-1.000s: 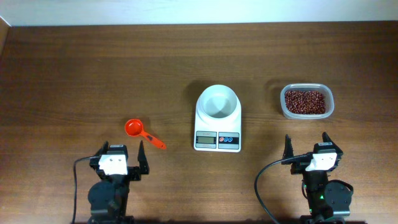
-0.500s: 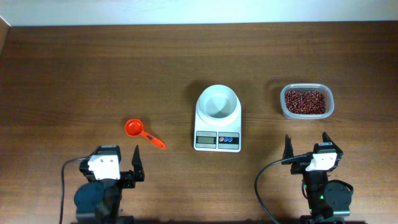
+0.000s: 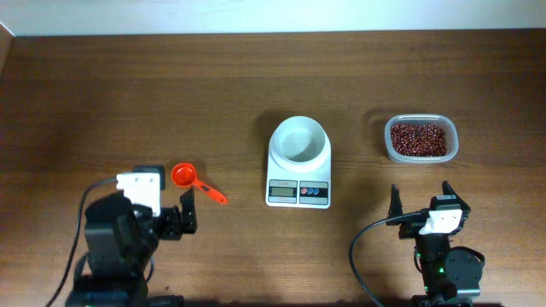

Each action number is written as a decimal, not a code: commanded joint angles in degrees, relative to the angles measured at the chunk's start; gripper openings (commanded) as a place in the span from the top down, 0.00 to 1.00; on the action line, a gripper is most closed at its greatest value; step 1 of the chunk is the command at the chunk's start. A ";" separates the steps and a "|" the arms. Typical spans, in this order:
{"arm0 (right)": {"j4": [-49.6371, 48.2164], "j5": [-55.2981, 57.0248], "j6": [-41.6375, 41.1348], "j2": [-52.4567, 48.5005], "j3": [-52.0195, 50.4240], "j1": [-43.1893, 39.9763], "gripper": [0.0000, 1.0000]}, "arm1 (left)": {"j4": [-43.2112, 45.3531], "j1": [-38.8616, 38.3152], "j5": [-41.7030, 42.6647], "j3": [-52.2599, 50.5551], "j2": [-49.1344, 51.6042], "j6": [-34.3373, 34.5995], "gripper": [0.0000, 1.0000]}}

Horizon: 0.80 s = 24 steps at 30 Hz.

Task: Scoop and weigh 50g on scale
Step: 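Move the left gripper down over the orange scoop's cup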

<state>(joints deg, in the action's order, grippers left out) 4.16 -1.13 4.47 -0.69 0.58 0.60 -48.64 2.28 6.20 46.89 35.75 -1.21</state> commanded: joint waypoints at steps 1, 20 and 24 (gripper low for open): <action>0.33 -0.33 -0.20 -0.04 -0.26 -0.24 0.01 | -0.28 0.22 9.09 2.36 3.61 0.57 0.01; 0.33 -0.33 -0.20 -0.04 -0.26 -0.24 0.01 | 4.98 0.24 28.44 2.34 8.76 4.87 0.01; 0.33 -0.33 -0.20 -0.04 -0.26 -0.24 0.01 | 4.42 0.24 15.17 2.34 8.87 15.34 0.01</action>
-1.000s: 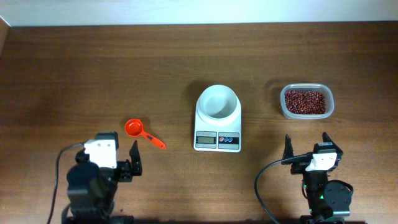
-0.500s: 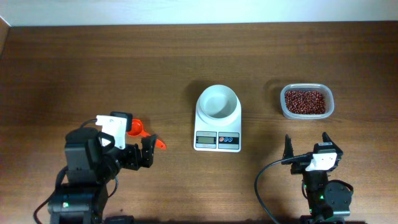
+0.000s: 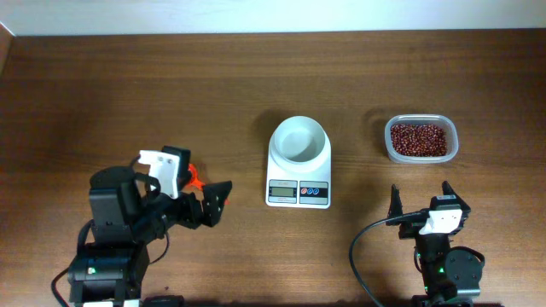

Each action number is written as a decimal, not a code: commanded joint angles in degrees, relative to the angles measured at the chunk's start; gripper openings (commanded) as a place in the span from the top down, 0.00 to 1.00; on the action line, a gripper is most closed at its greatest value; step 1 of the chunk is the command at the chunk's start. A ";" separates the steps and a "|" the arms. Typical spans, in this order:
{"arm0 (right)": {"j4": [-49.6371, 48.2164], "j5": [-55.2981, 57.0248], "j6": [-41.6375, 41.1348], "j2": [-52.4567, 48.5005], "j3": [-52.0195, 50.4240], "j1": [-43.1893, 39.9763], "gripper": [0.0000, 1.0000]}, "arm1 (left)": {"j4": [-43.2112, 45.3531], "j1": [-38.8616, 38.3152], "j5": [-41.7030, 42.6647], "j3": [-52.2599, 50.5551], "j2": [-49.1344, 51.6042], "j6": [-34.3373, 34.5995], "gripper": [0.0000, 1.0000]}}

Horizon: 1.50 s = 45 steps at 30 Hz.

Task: Scoop and weigh 50g on scale
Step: 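Move the left gripper down over the orange scoop's cup, then close the left gripper on the orange scoop's cup rim and lift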

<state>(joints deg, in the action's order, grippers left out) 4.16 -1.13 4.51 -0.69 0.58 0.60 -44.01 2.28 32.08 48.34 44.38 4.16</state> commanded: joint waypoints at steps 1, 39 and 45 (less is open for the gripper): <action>0.33 -0.33 -0.24 -0.04 -0.26 -0.24 0.01 | -0.20 0.24 -12.92 0.90 0.26 12.15 0.01; 0.33 -0.33 -0.24 -0.04 -0.26 -0.24 0.01 | -2.91 9.09 -29.38 10.75 48.52 42.12 0.37; 0.33 -0.33 -0.24 -0.04 -0.26 -0.24 0.01 | 1.18 6.43 -29.09 10.75 50.97 42.12 0.36</action>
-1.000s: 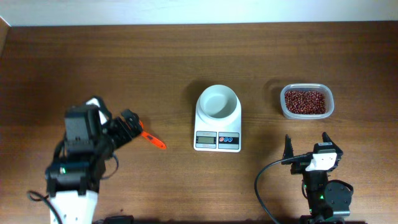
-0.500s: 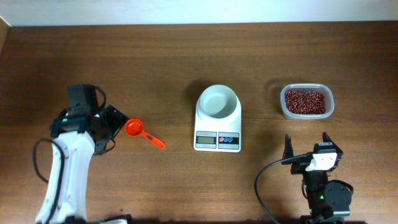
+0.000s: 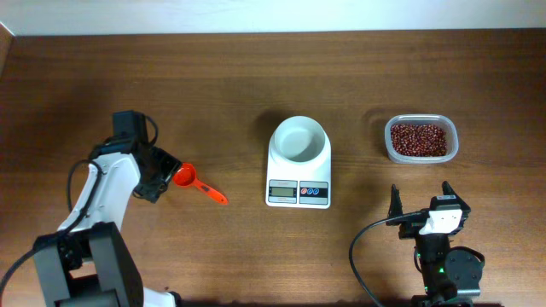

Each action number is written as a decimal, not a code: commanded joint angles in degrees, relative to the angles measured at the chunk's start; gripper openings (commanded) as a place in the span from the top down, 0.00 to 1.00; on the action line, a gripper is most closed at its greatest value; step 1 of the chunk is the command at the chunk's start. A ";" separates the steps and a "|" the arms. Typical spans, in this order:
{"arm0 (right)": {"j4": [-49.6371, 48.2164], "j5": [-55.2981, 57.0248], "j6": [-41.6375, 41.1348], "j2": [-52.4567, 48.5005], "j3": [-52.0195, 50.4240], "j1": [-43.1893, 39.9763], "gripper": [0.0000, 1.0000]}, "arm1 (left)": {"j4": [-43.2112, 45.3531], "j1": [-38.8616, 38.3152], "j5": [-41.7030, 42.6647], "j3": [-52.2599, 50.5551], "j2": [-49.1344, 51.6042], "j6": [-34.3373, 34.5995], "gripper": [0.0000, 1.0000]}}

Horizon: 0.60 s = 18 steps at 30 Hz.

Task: Scoop and weigh 50g on scale
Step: 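Close the left gripper on the orange scoop's cup rim and lift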

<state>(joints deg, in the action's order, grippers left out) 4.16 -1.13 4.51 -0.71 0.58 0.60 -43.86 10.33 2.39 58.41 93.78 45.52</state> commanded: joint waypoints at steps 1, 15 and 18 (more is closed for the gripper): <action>0.33 -0.33 -0.24 -0.02 -0.26 -0.24 0.01 | 1.44 -2.10 0.59 0.68 2.05 0.76 0.36; 0.33 -0.33 -0.24 -0.02 -0.26 -0.24 0.01 | 4.15 -4.98 -0.92 0.61 8.13 4.39 0.51; 0.33 -0.33 -0.24 -0.02 -0.26 -0.24 0.01 | 4.28 -4.98 -0.94 0.57 8.57 4.39 0.57</action>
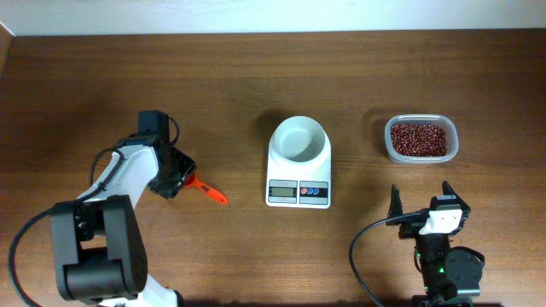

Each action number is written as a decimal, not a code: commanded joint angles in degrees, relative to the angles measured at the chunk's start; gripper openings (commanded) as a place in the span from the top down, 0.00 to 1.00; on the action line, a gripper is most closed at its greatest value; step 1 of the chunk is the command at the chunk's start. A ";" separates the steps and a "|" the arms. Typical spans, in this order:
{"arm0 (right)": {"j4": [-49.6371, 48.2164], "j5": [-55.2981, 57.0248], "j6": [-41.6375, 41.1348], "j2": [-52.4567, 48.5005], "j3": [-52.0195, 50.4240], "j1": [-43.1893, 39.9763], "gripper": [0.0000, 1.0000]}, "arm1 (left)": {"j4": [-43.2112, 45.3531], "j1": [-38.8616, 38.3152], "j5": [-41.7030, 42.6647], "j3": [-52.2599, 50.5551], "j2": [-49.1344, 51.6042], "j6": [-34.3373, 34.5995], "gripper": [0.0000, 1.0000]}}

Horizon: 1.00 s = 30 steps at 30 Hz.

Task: Scoop and weigh 50g on scale
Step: 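Close the left gripper on the orange scoop's cup rim and lift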

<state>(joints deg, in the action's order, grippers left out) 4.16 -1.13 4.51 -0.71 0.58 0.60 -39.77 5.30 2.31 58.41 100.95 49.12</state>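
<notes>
An orange scoop (210,194) lies left of the scale, only its handle showing. My left gripper (177,176) hangs over the scoop's bowl end and hides it; its jaws cannot be made out from above. The white scale (298,193) sits mid-table with an empty white bowl (299,140) on it. A clear tub of red beans (419,139) stands to the right. My right gripper (419,199) rests open near the front right, holding nothing.
The left arm's base (95,256) fills the front left corner, and the right arm's base (448,269) sits at the front right. The brown wooden table (256,77) runs back to a pale wall.
My left gripper has shifted right, from just left of the scoop's bowl to over it, so the bowl is now hidden. The scoop handle, scale, tub and right arm are unchanged.
My left gripper first sat low near the front, just below the scoop. Then it lay over the scoop, pointing toward the scale. Later the arm stood stretched back with the gripper left of the scoop's bowl, and now it covers the bowl. The right arm never moved.
</notes>
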 commanded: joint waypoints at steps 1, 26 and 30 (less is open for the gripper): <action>0.33 -0.33 -0.24 -0.02 -0.26 -0.24 0.01 | 0.31 0.04 -0.92 0.50 1.49 0.81 0.59; 0.33 -0.33 -0.24 -0.02 -0.26 -0.24 0.01 | 1.66 0.11 -1.49 -0.24 3.37 4.26 1.00; 0.33 -0.33 -0.24 -0.02 -0.26 -0.24 0.01 | -1.22 0.11 -1.49 -0.24 0.26 5.09 1.00</action>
<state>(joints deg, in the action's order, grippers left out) 4.16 -1.13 4.49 -0.75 0.58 0.60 -38.94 5.30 1.08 58.83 102.87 52.51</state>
